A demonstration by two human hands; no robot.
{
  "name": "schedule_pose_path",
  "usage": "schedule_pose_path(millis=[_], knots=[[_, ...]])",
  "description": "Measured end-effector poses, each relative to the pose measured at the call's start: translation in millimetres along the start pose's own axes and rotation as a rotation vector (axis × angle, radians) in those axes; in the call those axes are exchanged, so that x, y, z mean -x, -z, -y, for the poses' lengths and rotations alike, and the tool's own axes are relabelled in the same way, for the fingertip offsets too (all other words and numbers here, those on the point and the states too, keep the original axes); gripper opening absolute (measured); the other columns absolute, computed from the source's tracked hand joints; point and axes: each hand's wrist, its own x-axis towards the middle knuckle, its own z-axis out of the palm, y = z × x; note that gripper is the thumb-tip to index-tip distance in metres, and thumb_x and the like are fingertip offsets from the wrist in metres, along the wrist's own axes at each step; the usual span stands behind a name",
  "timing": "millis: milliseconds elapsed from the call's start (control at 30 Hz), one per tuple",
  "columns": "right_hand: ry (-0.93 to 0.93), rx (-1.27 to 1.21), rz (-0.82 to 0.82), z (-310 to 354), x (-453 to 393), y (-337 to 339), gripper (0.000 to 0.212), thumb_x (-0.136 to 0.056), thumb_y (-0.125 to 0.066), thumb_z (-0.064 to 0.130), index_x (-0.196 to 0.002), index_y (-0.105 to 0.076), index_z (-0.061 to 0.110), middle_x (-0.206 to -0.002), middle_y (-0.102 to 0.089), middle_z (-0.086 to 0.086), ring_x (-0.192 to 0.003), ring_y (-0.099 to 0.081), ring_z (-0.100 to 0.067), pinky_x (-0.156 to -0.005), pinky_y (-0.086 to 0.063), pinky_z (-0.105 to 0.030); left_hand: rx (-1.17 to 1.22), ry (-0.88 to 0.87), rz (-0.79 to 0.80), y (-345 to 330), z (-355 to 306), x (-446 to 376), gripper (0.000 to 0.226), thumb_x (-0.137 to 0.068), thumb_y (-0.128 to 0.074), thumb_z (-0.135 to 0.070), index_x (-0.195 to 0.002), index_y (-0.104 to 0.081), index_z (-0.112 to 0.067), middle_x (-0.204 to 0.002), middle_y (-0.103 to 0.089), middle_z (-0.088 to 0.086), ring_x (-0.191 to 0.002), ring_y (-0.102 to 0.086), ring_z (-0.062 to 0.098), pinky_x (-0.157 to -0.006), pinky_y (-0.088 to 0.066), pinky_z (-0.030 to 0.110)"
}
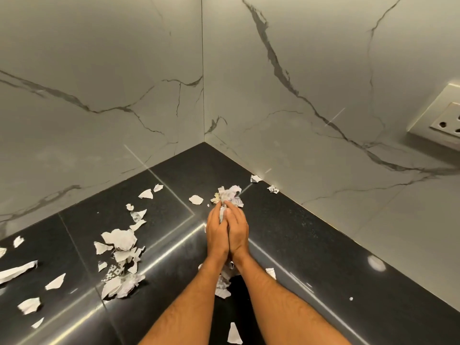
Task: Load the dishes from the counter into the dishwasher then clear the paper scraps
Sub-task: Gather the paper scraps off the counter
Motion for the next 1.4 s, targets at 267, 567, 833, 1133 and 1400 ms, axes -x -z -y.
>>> schedule_pose_path(millis=[267, 567, 833, 1133, 1400], knots=[[-0.150, -0.512, -0.097, 50.3, 24.6, 16.3, 0.023, -0.101, -0.055, 0.002, -0.111, -0.075, -0.001, -0.102, -0.079, -0.004, -0.098, -0.074, -0.013, -0.080, -0.055, -0.019, 0.486, 0.145, 0.035, -7.0, -31.5, 27.7, 0.030, -0.098, -0.052, -0.008, -0.124, -0.068, -0.012, -0.119, -0.072, 0.009, -0.116, -0.066, 0.025, -0.099, -0.051, 0.037], [-0.130, -0.594, -0.060, 90.8, 70.5, 28.8, 0.022, -0.099, -0.059, 0.007, -0.112, -0.076, 0.003, -0.106, -0.078, -0.009, -0.105, -0.073, -0.025, -0.091, -0.059, -0.031, 0.446, 0.085, -0.040, 7.2, -84.7, 84.9, 0.026, -0.097, -0.054, -0.009, -0.113, -0.073, -0.019, -0.108, -0.075, 0.002, -0.103, -0.071, 0.020, -0.091, -0.056, 0.034], [-0.091, -0.638, -0.061, 118.9, 137.4, 39.9, 0.021, -0.098, -0.061, 0.010, -0.111, -0.076, 0.003, -0.105, -0.078, -0.011, -0.102, -0.074, -0.026, -0.088, -0.060, -0.031, 0.401, 0.015, 0.000, 32.2, -106.4, 150.7, 0.025, -0.098, -0.054, -0.014, -0.117, -0.071, -0.018, -0.109, -0.074, 0.003, -0.102, -0.071, 0.022, -0.092, -0.058, 0.039], [-0.043, -0.639, -0.101, 130.6, 270.1, 25.2, 0.023, -0.099, -0.057, 0.007, -0.115, -0.074, 0.002, -0.110, -0.077, -0.010, -0.106, -0.072, -0.026, -0.095, -0.058, -0.036, 0.416, -0.004, 0.079, 104.8, -103.4, 260.2, 0.025, -0.098, -0.051, -0.011, -0.114, -0.071, -0.014, -0.106, -0.074, 0.007, -0.099, -0.071, 0.023, -0.085, -0.059, 0.035], [-0.097, -0.587, -0.139, 114.2, 404.0, -17.0, 0.023, -0.100, -0.055, 0.001, -0.114, -0.073, -0.002, -0.104, -0.077, -0.007, -0.093, -0.074, -0.012, -0.078, -0.057, -0.019, 0.403, 0.073, 0.036, 190.6, -55.8, 354.1, 0.026, -0.097, -0.052, -0.011, -0.113, -0.072, -0.016, -0.107, -0.075, 0.005, -0.103, -0.070, 0.024, -0.089, -0.057, 0.034]])
